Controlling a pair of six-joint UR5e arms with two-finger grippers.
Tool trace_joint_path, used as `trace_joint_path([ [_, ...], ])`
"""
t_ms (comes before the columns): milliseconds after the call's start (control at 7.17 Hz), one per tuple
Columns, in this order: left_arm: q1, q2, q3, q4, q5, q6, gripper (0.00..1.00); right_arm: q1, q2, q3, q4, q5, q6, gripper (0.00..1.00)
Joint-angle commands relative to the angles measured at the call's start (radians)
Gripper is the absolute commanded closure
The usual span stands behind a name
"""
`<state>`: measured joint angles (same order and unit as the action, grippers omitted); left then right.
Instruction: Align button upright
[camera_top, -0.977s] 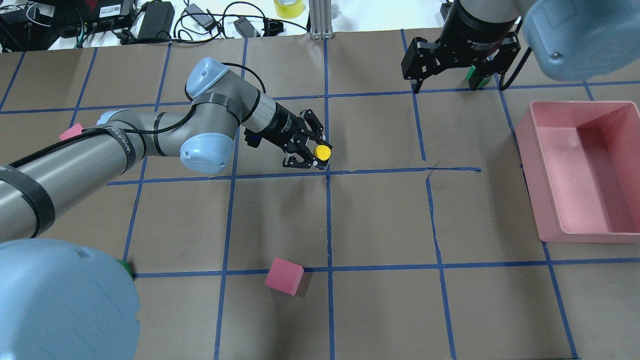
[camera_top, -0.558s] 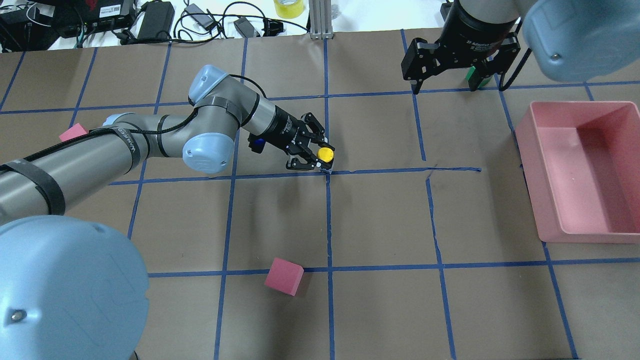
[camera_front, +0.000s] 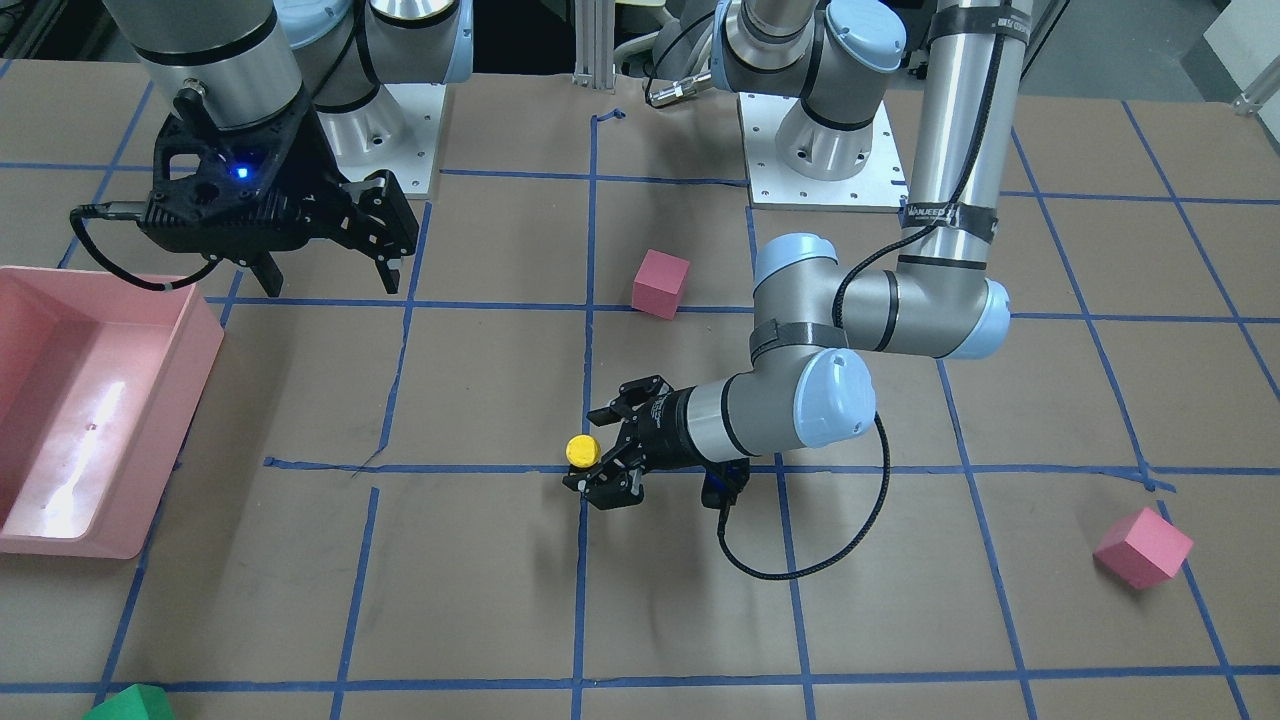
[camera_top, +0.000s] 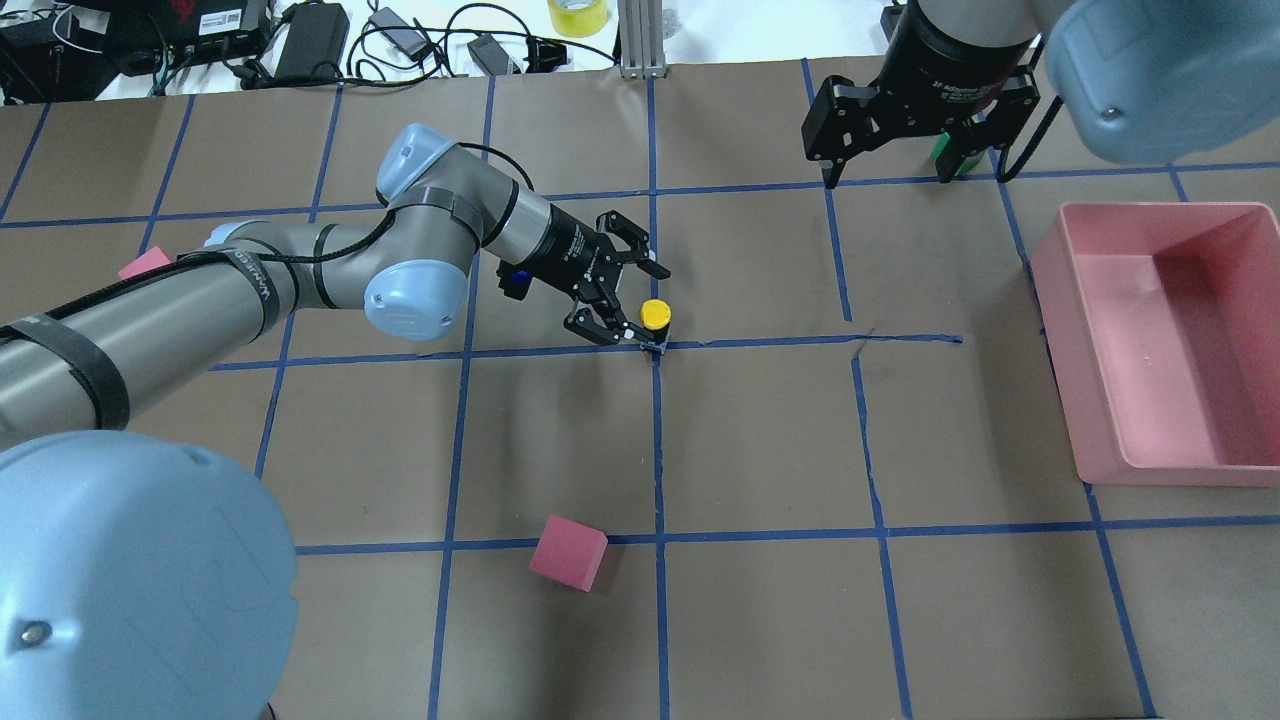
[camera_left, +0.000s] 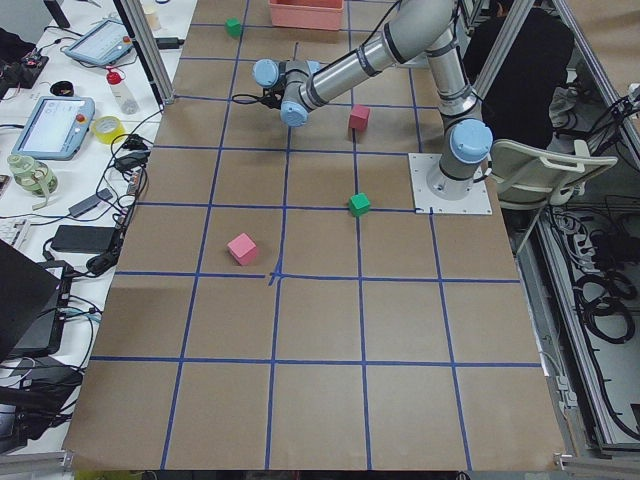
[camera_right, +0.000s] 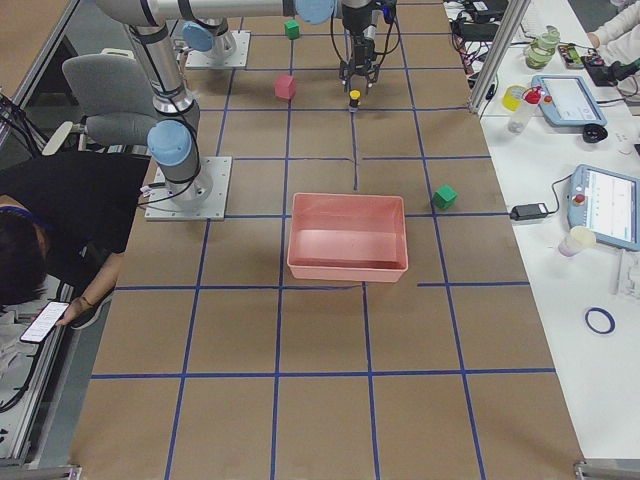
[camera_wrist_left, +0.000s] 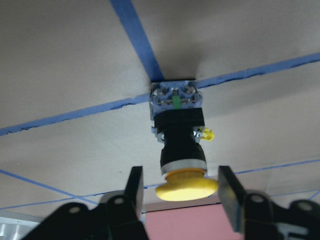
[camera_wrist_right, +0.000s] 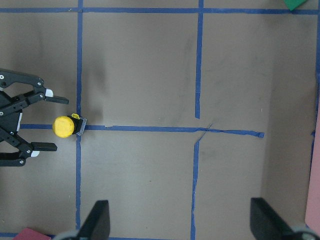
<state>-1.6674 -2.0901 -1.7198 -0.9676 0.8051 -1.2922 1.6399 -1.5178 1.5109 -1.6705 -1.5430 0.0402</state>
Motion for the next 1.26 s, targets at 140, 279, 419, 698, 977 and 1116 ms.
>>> trace_joint_path([
  [140,-0.02,0.163,0.153,-0.208,0.269,0.165,0.01,0.0,-0.001,0.0,0.0,-0.002,0.003,0.0],
  [279,-0.02,0.233,0.195,-0.337,0.322,0.289,0.01,0.0,-0.001,0.0,0.0,0.0,0.006,0.0],
  [419,-0.02,0.301,0.219,-0.455,0.414,0.418,0.0,0.0,-0.001,0.0,0.0,0.0,0.006,0.0],
  [698,-0.014,0.437,0.198,-0.493,0.582,0.749,0.0,-0.002,-0.001,0.0,-0.014,0.0,-0.008,0.0],
  [977,-0.002,0.499,0.189,-0.517,0.785,1.113,0.0,-0.008,0.001,0.0,-0.046,-0.003,-0.01,0.0],
  [1116,0.008,0.513,0.19,-0.519,0.808,1.225,0.0,-0.009,0.001,0.002,-0.045,0.001,-0.01,0.0],
])
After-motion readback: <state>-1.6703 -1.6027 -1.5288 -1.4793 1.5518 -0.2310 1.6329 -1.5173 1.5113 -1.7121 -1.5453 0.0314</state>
